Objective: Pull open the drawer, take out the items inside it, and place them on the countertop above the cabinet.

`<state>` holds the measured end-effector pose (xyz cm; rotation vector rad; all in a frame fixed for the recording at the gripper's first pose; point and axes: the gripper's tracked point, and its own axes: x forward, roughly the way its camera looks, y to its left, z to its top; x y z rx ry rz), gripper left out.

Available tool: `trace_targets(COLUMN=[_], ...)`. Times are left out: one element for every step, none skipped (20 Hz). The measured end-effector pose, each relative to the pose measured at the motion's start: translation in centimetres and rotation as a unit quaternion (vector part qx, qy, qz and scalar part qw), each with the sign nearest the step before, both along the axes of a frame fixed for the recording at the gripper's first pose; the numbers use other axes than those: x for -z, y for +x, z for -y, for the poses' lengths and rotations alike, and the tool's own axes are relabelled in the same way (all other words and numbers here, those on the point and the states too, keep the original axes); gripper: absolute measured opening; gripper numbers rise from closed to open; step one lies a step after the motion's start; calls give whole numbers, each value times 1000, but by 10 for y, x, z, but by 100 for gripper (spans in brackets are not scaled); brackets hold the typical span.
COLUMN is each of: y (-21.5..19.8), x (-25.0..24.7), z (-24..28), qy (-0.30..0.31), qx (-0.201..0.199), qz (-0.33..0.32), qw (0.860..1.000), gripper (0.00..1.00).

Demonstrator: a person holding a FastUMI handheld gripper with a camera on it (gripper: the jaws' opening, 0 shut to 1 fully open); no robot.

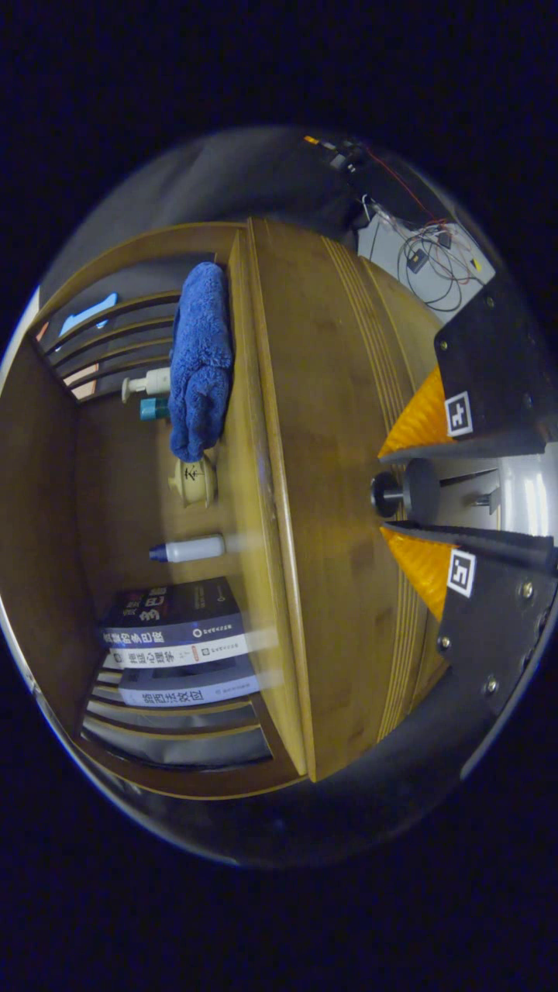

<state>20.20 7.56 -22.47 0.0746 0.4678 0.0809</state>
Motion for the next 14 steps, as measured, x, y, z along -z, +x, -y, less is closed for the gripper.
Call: trace_targets(y=[0,-1,-1,-1,-2,-3,-5,-9,-14,-19,-24,-29,-33,-40], x=[1,-1,1,1,1,1,1,0,0,-1,-1,-2,-2,-2], z=[-1,0,0,0,0,0,0,1,2,3,3,3,4,4], qy=[-4,-3,2,7,9,7,4,4,5,8,11,9,2,-4], qx=[-6,-8,-5,-1,3,3,3,3,3,4,5,6,6,5], qz=[-1,-4,-7,-8,-8,-10,-11,-12,-12,-10,-10,-10,-13,-17], qw=[1000,1000,1000,1000,1000,1000,1000,1000,1000,1000,1000,1000,1000,1000], gripper=[39,32,32,32,32,32,32,32,32,32,32,32,32,32])
